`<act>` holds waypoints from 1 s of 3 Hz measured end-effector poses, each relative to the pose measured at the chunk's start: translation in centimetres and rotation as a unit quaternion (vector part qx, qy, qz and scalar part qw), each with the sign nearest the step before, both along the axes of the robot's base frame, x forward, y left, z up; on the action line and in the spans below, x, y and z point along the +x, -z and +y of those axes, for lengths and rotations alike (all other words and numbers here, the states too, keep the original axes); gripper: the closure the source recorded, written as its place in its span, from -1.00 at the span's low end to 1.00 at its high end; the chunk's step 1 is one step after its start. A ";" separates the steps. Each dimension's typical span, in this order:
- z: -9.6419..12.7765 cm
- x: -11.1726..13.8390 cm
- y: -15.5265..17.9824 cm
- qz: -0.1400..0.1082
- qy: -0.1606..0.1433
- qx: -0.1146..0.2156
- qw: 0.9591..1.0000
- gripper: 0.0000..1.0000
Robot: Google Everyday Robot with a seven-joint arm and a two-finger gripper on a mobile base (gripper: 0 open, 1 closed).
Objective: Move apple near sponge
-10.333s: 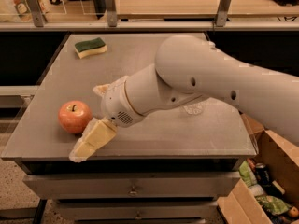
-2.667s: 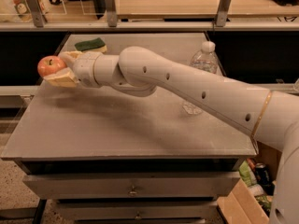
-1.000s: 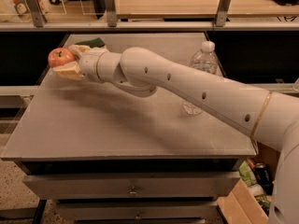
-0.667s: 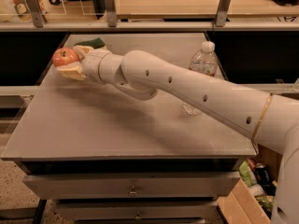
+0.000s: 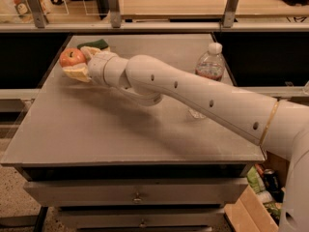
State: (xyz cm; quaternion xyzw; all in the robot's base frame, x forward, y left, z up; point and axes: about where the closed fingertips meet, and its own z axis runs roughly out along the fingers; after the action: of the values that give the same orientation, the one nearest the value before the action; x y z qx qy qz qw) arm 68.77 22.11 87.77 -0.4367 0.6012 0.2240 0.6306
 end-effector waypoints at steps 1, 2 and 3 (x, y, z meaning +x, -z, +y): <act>0.0 0.6 0.2 -0.005 0.010 0.004 1.000 1.00; 0.3 1.1 0.2 -0.010 0.018 -0.001 1.000 1.00; 0.3 1.5 0.3 -0.013 0.029 -0.004 0.999 1.00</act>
Offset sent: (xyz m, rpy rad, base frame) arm 0.0190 0.0020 -0.0034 -0.0178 -0.0319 -0.0649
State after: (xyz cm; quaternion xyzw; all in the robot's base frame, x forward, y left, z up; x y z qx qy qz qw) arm 70.32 22.44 87.51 -0.4244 0.6059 0.1977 0.6431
